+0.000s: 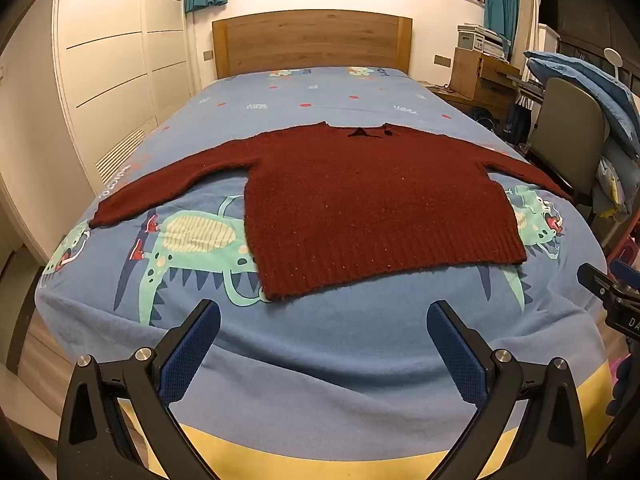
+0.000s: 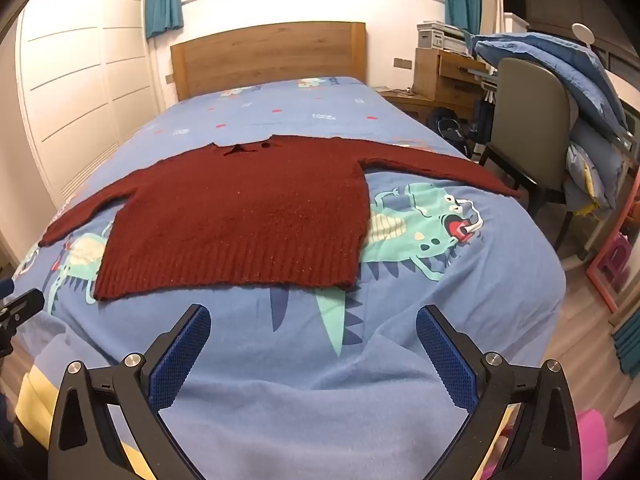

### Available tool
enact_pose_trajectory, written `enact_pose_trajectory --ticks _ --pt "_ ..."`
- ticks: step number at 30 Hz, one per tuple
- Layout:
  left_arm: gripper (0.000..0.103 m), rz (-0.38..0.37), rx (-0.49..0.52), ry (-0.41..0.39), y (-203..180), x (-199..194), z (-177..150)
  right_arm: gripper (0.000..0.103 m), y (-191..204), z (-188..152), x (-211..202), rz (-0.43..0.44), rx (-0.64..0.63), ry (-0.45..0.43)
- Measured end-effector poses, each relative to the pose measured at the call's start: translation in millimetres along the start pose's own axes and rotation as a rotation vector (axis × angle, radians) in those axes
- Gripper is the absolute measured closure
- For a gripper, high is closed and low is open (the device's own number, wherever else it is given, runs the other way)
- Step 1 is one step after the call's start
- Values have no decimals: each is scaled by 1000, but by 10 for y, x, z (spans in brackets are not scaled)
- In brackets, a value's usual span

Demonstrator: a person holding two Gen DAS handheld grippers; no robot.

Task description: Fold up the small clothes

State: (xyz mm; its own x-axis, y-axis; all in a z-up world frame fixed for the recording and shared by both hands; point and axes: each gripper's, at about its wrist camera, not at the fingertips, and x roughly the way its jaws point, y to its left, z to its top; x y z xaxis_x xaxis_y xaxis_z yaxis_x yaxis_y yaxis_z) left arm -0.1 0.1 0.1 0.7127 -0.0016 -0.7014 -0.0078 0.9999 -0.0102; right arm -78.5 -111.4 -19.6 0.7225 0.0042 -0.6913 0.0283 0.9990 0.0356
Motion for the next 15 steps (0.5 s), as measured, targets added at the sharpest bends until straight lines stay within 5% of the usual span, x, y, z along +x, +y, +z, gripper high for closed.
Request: enact_pose_trajectory --ticks 15 --pt "1 -15 -6 9 -10 2 -22 0 3 -6 -2 1 -3 2"
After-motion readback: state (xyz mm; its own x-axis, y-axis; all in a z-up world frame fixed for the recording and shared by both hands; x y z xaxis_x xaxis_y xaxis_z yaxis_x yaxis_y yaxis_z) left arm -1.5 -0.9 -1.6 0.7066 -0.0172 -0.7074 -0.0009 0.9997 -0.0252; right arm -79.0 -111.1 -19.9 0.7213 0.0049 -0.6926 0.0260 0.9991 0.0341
